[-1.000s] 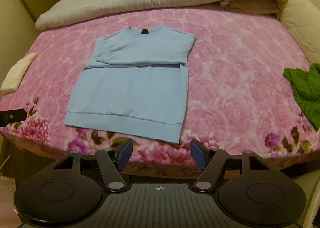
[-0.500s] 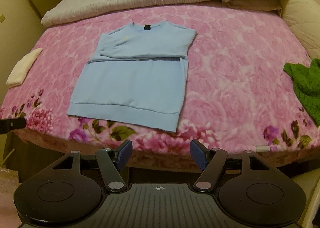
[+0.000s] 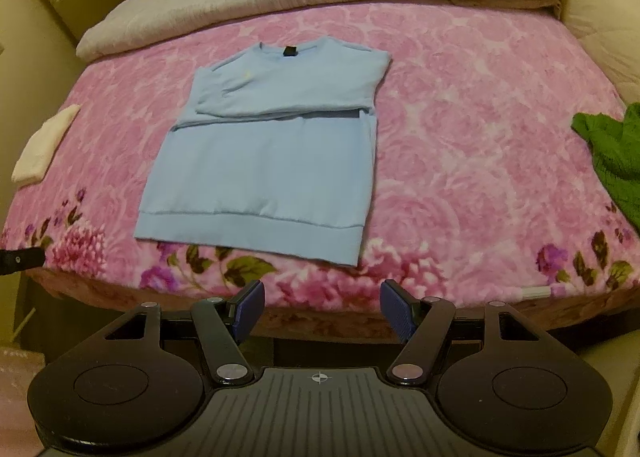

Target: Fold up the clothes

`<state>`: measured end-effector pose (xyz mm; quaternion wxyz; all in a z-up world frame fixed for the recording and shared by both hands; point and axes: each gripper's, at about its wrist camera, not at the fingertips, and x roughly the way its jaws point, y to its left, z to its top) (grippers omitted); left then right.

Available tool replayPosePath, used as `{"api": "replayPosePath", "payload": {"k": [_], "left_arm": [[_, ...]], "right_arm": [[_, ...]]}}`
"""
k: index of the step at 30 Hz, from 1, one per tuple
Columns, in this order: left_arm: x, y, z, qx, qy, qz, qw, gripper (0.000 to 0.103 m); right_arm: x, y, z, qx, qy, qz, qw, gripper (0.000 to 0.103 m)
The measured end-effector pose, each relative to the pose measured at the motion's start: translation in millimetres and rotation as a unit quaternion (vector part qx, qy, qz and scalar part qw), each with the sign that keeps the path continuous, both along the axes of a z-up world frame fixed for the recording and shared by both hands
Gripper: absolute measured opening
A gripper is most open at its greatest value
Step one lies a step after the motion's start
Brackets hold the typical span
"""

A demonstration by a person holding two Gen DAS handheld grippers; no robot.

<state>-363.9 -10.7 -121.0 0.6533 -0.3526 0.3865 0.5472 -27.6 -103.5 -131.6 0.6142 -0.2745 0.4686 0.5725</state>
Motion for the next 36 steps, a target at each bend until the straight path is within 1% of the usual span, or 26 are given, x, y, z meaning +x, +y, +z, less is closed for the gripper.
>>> {"api": "replayPosePath", "payload": {"k": [2,5,10,15,17,18,21,23,26,29,33,36], "left_arm": [[-9,15,-11,-0.005,-0.016,-0.002,0.9999,0.039],[-26,41,-35,-0.020,-0.040,-0.005,0.9990,0.038],[-47,93,-89,-0.062,-0.047,-0.011,0.9969,0.038],[-63,145,-148,-0.097,-0.067,-0.007,0.9929,0.038],[-67,165,-172,-0.107,-0.061,-0.007,0.9923,0.038],[-69,172,-182,-0.106,-0.060,-0.010,0.9925,0.038],[-73,194,-212,-0.103,-0.056,-0.021,0.9929,0.038],[-78,205,-229,-0.101,-0.066,-0.032,0.9922,0.038],[-84,214,-244,-0.100,-0.091,-0.046,0.9898,0.038],[-91,220,-257,-0.102,-0.129,-0.056,0.9849,0.038],[-105,221,-265,-0.100,-0.183,-0.045,0.9769,0.040],[-119,221,-268,-0.111,-0.226,-0.026,0.9675,0.040]], "right_arm": [[7,6,-10,0.002,0.020,-0.016,1.000,0.068],[17,15,-24,0.006,0.050,-0.040,0.998,0.068],[40,32,-63,-0.019,0.106,-0.110,0.988,0.067],[54,55,-110,-0.052,0.119,-0.164,0.978,0.067],[60,64,-128,-0.058,0.121,-0.176,0.975,0.067],[61,69,-138,-0.059,0.124,-0.183,0.973,0.067],[71,83,-163,-0.045,0.130,-0.187,0.973,0.067],[73,89,-176,-0.028,0.124,-0.178,0.976,0.067],[78,95,-193,-0.013,0.123,-0.164,0.979,0.067],[85,95,-209,-0.001,0.134,-0.168,0.977,0.067],[90,94,-228,0.002,0.158,-0.178,0.971,0.066],[90,95,-233,0.012,0.170,-0.176,0.970,0.065]]}}
